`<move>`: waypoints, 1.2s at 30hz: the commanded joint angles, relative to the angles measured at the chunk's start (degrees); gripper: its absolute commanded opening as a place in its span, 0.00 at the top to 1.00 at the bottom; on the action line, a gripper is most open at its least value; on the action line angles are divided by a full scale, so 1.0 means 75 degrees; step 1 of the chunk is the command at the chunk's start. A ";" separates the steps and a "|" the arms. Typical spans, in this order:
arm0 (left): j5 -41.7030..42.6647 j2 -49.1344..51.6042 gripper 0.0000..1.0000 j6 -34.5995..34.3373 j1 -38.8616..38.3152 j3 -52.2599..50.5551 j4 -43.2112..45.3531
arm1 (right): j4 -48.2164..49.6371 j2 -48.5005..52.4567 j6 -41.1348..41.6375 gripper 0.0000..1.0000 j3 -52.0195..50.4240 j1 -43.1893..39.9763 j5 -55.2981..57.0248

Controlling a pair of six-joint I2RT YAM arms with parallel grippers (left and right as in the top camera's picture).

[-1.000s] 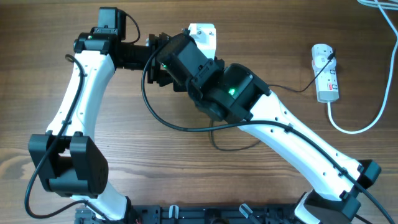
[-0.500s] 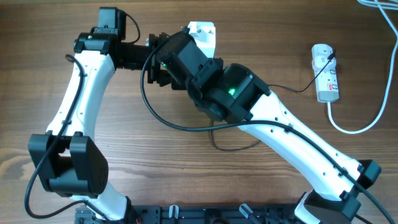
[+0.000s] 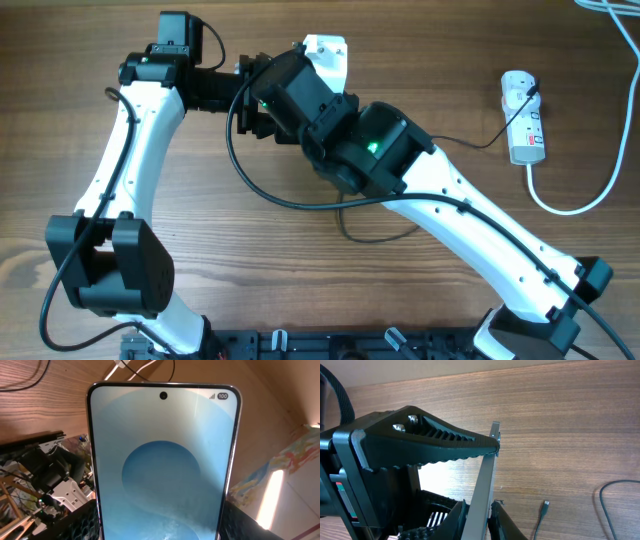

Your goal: Plug charger to phone and switch on socket

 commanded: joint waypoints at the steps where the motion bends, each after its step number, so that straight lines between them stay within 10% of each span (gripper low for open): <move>1: 0.0356 -0.0265 0.30 -0.0067 0.0041 0.0137 -0.0009 | 0.0038 0.0108 0.0140 0.83 0.0149 0.0023 -0.0073; 17: 0.0353 -0.0265 0.21 -0.0067 0.0041 0.0137 -0.0003 | 0.0076 0.0108 0.0440 0.95 0.0149 0.0023 -0.0274; 19: 0.0353 -0.0265 0.00 -0.0064 0.0041 0.0137 -0.0003 | 0.0099 0.0108 0.1052 0.95 0.0149 0.0015 -0.0201; 26: 0.0347 -0.0265 0.00 -0.0064 0.0041 0.0137 -0.0003 | -0.0058 -0.0172 0.4634 0.96 0.0149 0.0015 0.1367; 36: 0.0350 -0.0265 0.45 -0.0067 0.0041 0.0137 -0.0003 | -0.0702 -0.0262 0.9413 0.95 0.0149 0.0015 0.1247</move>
